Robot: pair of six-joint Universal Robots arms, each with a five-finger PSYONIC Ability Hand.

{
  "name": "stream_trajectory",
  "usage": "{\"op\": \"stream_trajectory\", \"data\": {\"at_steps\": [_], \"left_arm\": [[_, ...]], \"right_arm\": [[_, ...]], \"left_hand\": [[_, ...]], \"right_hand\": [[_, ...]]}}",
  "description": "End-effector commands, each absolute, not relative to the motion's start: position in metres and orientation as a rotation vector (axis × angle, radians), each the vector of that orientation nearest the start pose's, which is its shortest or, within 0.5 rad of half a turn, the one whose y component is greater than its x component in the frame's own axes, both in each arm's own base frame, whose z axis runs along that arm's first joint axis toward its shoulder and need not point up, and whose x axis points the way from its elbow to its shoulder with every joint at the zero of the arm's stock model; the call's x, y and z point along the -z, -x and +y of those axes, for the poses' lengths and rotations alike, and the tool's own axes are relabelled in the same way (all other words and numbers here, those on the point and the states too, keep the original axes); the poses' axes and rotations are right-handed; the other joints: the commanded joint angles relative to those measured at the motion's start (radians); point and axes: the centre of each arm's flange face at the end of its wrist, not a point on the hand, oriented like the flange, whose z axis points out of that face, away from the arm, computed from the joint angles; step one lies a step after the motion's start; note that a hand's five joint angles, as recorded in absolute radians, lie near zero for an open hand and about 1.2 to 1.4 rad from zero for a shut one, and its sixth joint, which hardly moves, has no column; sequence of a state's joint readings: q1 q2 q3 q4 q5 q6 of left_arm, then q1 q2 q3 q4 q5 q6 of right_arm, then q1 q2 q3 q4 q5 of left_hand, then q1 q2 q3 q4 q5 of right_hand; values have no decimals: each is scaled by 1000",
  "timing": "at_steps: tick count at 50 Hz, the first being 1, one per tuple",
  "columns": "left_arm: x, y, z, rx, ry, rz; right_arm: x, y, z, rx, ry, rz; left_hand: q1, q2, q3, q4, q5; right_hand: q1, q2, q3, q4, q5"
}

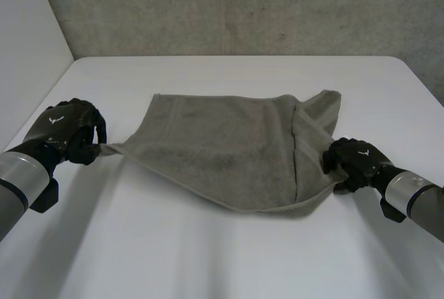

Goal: Fold the towel.

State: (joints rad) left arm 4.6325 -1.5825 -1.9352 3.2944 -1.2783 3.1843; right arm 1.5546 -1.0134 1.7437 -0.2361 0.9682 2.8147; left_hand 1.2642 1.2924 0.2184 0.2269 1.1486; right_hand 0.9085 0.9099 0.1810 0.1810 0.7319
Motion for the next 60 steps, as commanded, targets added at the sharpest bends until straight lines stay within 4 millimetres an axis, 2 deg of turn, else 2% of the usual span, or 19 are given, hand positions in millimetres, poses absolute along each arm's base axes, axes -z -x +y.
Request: {"op": "stream_trajectory", "data": {"at_steps": [1, 9, 10, 11, 13, 14, 16, 22, 24, 28, 30, 32, 38, 45, 50, 55, 57, 58, 60], "left_arm": [[-215, 178, -255, 2105, -471, 2615], [-216, 169, -262, 2100, -424, 2600], [-216, 167, -263, 2096, -413, 2599], [-216, 167, -263, 2096, -413, 2599], [-221, 166, -262, 2109, -408, 2586], [-221, 166, -262, 2109, -408, 2586], [-228, 167, -258, 2128, -416, 2569], [-247, 168, -251, 2193, -431, 2510], [-264, 168, -246, 2254, -442, 2446], [-283, 167, -242, 2313, -442, 2378], [-292, 166, -239, 2339, -441, 2346], [-307, 166, -233, 2377, -446, 2302], [-324, 166, -217, 2399, -457, 2275], [-322, 169, -209, 2400, -506, 2302], [-315, 169, -211, 2376, -524, 2341], [-303, 169, -219, 2320, -518, 2404], [-287, 169, -231, 2247, -508, 2483], [-287, 169, -231, 2247, -508, 2483], [-273, 170, -243, 2181, -501, 2553]], "right_arm": [[-109, -176, -325, 1541, 792, 2227], [-135, -169, -349, 1675, 815, 2175], [-148, -161, -354, 1730, 815, 2170], [-148, -161, -354, 1731, 815, 2169], [-181, -141, -356, 1834, 804, 2158], [-181, -141, -356, 1835, 804, 2158], [-204, -141, -344, 1850, 872, 2108], [-233, -148, -319, 1826, 981, 2032], [-253, -145, -306, 1852, 1028, 2020], [-273, -137, -300, 1909, 1061, 2025], [-295, -136, -292, 1971, 1099, 2007], [-307, -137, -287, 1993, 1116, 1994], [-334, -142, -265, 2012, 1165, 1960], [-338, -140, -256, 2007, 1226, 1955], [-335, -136, -259, 2011, 1247, 1973], [-320, -134, -269, 1961, 1274, 1996], [-298, -134, -284, 1865, 1295, 2021], [-298, -134, -284, 1865, 1296, 2021], [-280, -143, -296, 1795, 1367, 2021]], "left_hand": [[132, 104, -44, -52, 73], [132, 104, -44, -52, 73], [132, 104, -44, -52, 73], [132, 104, -44, -52, 73], [132, 104, -44, -52, 73], [132, 104, -44, -52, 73], [132, 104, -44, -52, 73], [132, 104, -44, -52, 73], [132, 104, -44, -52, 73], [132, 104, -44, -52, 73], [132, 104, -44, -52, 73], [132, 104, -44, -52, 73], [132, 104, -44, -52, 73], [132, 104, -44, -52, 73], [132, 104, -44, -52, 73], [132, 104, -44, -52, 73], [132, 104, -44, -52, 73], [132, 104, -44, -52, 73], [132, 104, -44, -52, 73]], "right_hand": [[431, 430, -6, -6, 433], [488, 486, -6, -6, 490], [488, 486, -6, -6, 490], [488, 486, -6, -6, 490], [488, 486, -6, -6, 490], [488, 486, -6, -6, 490], [488, 486, -6, -6, 490], [488, 486, -6, -6, 490], [488, 486, -6, -6, 490], [488, 486, -6, -6, 490], [488, 486, -6, -6, 490], [488, 486, -6, -6, 490], [488, 486, -6, -6, 490], [488, 486, -6, -6, 490], [488, 486, -6, -6, 490], [488, 486, -6, -6, 490], [488, 486, -6, -6, 490], [488, 486, -6, -6, 490], [488, 486, -6, -6, 490]]}}
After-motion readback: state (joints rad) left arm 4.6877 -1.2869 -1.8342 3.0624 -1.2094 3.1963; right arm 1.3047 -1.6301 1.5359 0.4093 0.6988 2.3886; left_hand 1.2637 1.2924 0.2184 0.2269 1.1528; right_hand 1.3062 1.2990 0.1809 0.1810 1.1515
